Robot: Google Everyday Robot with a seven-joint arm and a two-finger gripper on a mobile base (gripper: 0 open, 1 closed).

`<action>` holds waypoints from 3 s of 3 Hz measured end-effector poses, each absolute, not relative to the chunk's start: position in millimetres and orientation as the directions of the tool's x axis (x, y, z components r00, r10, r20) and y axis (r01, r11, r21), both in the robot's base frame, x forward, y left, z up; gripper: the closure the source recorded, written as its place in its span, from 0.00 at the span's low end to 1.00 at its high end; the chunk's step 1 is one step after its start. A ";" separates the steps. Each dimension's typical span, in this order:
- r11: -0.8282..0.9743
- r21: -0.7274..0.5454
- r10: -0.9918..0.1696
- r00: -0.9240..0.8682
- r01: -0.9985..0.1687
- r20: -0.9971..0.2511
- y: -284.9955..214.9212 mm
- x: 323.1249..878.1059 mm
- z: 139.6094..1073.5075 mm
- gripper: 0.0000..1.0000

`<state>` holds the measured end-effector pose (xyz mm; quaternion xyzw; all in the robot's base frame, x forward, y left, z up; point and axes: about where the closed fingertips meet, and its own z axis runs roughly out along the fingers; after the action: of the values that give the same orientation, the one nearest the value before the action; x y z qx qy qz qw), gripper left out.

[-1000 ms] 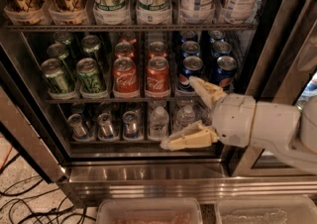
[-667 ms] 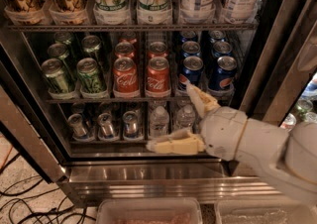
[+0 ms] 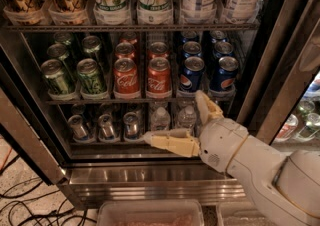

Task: Pick green can from middle shelf of fridge

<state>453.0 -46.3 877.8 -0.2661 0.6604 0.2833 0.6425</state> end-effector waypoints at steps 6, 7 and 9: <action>0.768 0.073 0.078 -0.021 -0.636 -0.997 -18.8 479.7 871.7 0.00; 0.762 0.005 0.003 -0.004 -0.648 -1.000 -6.0 480.8 861.7 0.00; 0.736 -0.149 -0.154 0.051 -0.661 -0.987 25.4 462.8 818.5 0.00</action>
Offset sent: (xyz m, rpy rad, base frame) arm 0.0128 0.0016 0.0113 0.0532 0.0094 0.0299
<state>462.8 25.4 818.5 -0.3079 0.6612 0.1931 0.6563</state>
